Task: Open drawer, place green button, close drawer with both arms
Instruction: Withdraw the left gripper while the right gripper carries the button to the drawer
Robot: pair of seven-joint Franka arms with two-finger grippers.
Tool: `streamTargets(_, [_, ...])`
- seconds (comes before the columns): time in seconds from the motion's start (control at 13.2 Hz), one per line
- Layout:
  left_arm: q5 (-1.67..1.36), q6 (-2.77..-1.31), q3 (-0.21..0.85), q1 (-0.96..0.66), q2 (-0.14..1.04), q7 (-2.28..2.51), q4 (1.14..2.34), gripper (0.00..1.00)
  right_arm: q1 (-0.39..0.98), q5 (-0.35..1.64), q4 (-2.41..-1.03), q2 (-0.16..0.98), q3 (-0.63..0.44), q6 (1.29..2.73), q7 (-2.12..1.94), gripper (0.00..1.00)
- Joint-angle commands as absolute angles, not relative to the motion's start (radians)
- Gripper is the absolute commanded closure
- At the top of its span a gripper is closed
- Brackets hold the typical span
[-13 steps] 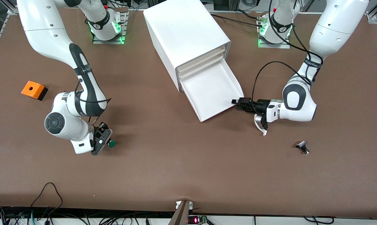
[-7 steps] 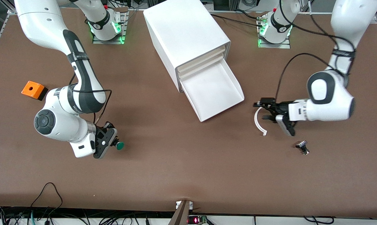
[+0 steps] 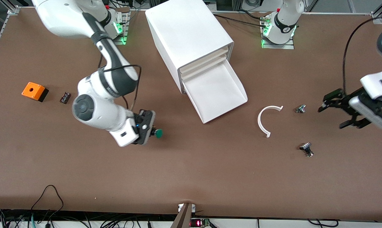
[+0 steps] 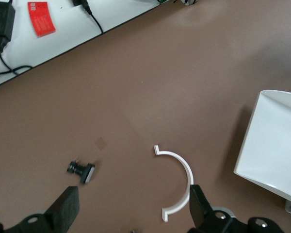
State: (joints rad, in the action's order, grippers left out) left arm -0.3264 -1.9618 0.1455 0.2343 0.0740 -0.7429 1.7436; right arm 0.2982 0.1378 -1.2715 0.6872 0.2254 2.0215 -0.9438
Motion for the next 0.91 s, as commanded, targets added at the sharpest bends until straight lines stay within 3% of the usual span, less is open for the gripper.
streamTargets(0.0, [-0.203,-1.843,0.13,0.227,-0.006,-0.521,1.72,0.0,0.374,0.088,-1.259,0.675,0.249,2.0,-0.942,0.91])
streamTargets(0.23, [-0.007,-1.679,0.158,0.195,-0.005,-0.277,1.622,0.0,0.494,0.016,-1.24,0.673,0.245,1.999,-0.942,0.91])
streamTargets(0.83, [0.044,-1.612,0.172,0.184,0.032,0.04,1.592,0.0,0.718,-0.135,-1.239,0.718,0.239,2.019,-0.969,0.91])
